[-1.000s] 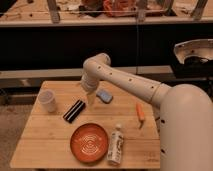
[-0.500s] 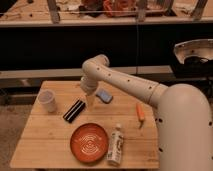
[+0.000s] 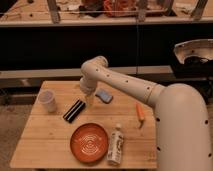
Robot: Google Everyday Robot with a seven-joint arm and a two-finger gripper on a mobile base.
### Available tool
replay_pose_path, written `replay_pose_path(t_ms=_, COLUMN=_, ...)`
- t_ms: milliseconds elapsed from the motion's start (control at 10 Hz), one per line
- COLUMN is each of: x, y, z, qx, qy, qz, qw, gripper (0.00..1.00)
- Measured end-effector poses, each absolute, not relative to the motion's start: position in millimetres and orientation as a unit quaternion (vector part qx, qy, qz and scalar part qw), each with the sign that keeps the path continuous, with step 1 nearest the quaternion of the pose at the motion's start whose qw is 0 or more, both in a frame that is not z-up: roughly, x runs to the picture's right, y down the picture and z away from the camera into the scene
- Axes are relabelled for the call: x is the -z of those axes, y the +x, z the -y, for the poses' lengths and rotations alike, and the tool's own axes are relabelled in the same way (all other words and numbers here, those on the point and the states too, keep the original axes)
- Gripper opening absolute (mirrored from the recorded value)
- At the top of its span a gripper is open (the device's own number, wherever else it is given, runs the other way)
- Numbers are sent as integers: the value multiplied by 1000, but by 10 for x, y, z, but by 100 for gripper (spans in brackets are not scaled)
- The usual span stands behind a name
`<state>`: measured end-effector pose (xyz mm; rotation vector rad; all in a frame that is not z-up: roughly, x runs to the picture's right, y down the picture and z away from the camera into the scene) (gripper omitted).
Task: Push the eraser across the table
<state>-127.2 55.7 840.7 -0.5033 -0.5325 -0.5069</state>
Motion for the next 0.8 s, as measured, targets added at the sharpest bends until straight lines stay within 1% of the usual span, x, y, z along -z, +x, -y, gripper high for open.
replay_pose_path(t_ms=400, x=-8451, y=-1313, z=-607, qx=246, qy=-247, qz=259, qw=901, gripper=80)
replay_pose_path(t_ms=500, x=-8454, y=-1329, z=-613, qx=246, qy=-248, qz=260, qw=900, gripper=79)
replay_pose_path(t_ms=700, x=-8496, y=-1318, z=-644, qx=246, qy=-250, qz=258, qw=900, gripper=72)
replay_pose_path(t_ms=800, x=-8503, y=-1317, z=-649, qx=246, qy=-251, qz=259, qw=900, gripper=72)
